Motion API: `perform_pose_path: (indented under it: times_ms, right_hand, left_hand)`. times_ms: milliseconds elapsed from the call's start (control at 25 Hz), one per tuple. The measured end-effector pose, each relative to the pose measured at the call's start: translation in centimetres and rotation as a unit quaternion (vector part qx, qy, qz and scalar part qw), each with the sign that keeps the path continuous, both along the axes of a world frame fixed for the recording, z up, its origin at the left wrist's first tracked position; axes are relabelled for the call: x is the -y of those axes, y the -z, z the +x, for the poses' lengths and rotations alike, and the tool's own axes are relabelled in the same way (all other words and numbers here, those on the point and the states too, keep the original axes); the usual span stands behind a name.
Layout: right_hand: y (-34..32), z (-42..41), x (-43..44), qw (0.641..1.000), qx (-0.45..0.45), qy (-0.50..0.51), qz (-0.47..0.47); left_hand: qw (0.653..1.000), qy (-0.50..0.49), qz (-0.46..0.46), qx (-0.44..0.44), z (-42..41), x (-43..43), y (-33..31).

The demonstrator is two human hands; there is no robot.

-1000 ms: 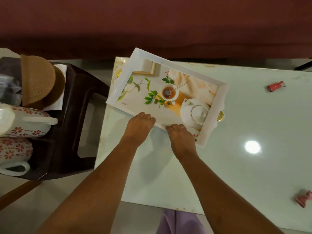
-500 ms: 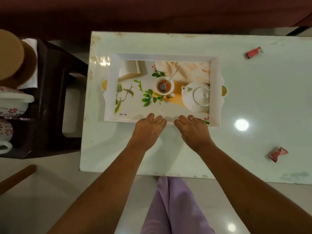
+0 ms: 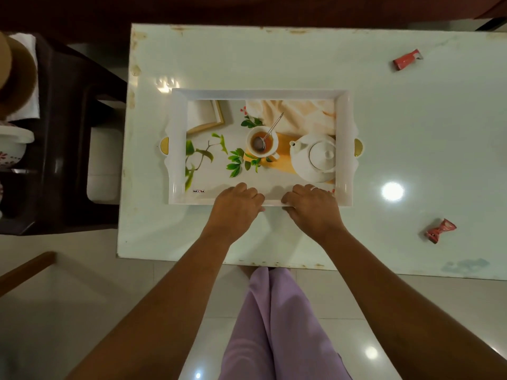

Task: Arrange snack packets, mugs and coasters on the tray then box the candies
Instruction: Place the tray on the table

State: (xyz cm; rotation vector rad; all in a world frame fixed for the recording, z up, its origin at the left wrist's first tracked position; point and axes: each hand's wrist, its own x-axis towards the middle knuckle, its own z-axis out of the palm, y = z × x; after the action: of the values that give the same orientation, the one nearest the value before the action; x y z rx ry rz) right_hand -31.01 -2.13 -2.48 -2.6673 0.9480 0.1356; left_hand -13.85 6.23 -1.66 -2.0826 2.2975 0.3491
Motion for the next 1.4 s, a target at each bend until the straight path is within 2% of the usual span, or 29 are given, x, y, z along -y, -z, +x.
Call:
perform_pose_path:
  times_ms: [80, 120, 200, 280, 320, 440, 560, 680, 880, 1200, 1400]
  right_hand:
    - [-0.7, 0.2, 1.8, 0.996, 0.036, 0.058, 0.049]
    - [-1.1, 0.3, 2.9, 0.988, 0.075, 0.124, 0.051]
    - [-1.8, 0.5, 5.5, 0.945, 0.139, 0.294, 0.032]
    - [-1.6, 0.3, 7.4, 0.905, 0.107, 0.411, 0.033]
    - [-1.2, 0.3, 7.9, 0.891, 0.070, 0.446, 0.048]
    - [-0.2, 0.7, 7.7, 0.868, 0.027, 0.484, 0.109]
    - [0.6, 1.0, 7.2, 0.861, 0.044, 0.492, 0.120]
    - [0.9, 0.8, 7.2, 0.852, 0.068, 0.508, 0.106]
    - [0.9, 1.0, 6.9, 0.844, 0.070, 0.521, 0.104]
    - [0.9, 1.6, 5.7, 0.852, 0.059, 0.510, 0.100]
    - [-0.3, 3.3, 4.5, 0.861, 0.011, 0.503, 0.077]
  left_hand:
    - [0.993, -0.106, -0.022, -0.056, 1.8, 0.9, -0.2]
    - [0.978, -0.195, -0.042, -0.063, 2.8, 1.6, -0.5]
    - [0.923, -0.380, -0.055, -0.034, 5.1, 2.7, -0.8]
    - [0.854, -0.518, 0.009, -0.032, 7.1, 3.4, -0.8]
    - [0.833, -0.550, 0.039, -0.042, 7.7, 3.6, -0.6]
    - [0.817, -0.565, 0.072, -0.087, 8.0, 3.6, 0.3]
    - [0.792, -0.591, 0.030, -0.149, 7.6, 3.6, 0.9]
    - [0.773, -0.613, 0.001, -0.164, 7.7, 3.9, 0.8]
    - [0.776, -0.612, -0.008, -0.153, 7.5, 3.9, 0.5]
    - [0.778, -0.612, 0.014, -0.145, 8.2, 2.8, 0.6]
    - [0.801, -0.582, 0.044, -0.136, 8.5, 2.2, -0.4]
